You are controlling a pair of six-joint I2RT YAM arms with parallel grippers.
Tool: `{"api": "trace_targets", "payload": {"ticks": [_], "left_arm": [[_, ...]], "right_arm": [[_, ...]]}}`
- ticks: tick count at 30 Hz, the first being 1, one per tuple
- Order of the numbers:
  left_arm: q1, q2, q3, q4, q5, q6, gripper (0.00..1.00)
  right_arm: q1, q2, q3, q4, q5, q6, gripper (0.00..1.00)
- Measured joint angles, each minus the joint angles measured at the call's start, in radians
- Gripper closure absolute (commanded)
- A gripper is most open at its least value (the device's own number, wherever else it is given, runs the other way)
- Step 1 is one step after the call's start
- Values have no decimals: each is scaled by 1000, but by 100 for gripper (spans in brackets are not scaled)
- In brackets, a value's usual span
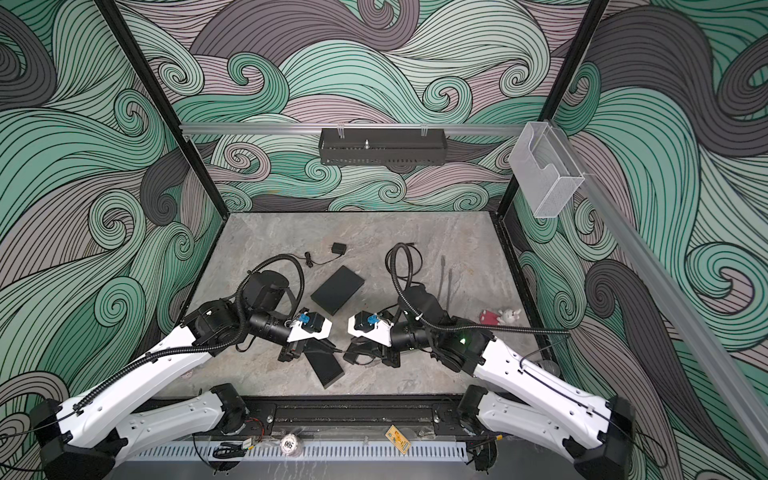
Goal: Insert the plug into the switch port
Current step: 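Bring the left gripper with the plug toward the right gripper at center, then close the right gripper on the barrel plug while the left gripper releases it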
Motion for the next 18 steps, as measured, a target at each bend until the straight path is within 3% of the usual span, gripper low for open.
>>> {"api": "trace_targets", "payload": {"ticks": [10,18], "left_arm": [[0,2,0,0,18,-1,100],[0,21,0,0,18,-1,100]], "right_arm": [[33,14,0,2,16,37,78],[35,-40,8,0,109,114,74]]}}
